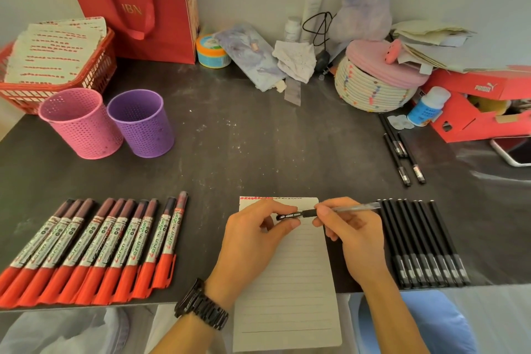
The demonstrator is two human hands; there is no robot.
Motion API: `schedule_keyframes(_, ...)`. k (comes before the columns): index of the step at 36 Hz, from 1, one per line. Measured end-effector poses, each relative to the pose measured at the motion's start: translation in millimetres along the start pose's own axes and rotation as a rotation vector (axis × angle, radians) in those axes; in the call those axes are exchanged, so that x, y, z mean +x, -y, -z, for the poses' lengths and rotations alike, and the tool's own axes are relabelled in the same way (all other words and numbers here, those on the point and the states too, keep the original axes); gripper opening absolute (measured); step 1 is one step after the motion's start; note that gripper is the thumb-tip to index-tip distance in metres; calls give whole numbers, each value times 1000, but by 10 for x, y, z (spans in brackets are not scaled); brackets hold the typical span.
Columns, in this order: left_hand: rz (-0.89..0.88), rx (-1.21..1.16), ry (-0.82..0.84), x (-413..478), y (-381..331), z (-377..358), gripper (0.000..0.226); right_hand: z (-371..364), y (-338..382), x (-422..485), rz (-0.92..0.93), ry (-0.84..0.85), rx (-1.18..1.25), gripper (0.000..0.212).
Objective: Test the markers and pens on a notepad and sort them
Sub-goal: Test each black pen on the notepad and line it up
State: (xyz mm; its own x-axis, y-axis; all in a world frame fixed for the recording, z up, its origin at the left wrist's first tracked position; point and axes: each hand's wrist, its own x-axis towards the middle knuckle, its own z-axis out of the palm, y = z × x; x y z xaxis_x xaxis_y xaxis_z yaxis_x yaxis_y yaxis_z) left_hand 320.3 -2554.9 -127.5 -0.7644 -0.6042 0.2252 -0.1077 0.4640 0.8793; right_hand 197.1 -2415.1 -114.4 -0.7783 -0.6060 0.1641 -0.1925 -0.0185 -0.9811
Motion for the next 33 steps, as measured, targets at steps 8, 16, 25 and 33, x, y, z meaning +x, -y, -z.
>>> schedule_keyframes(8, 52, -93, -10, 4, -17, 26, 27, -23, 35, 13, -9, 41, 8, 14)
schedule_keyframes(16, -39, -18, -31, 29, -10, 13, 17, -75, 31, -14, -66, 47, -35, 18)
schedule_keyframes(25, 40, 215, 112, 22, 35, -44, 48, -7, 96, -67, -120, -119, 8, 4)
schedule_keyframes(33, -66, 377, 150, -8, 128, -80, 7, 973, 378, -112, -238, -196, -179, 7)
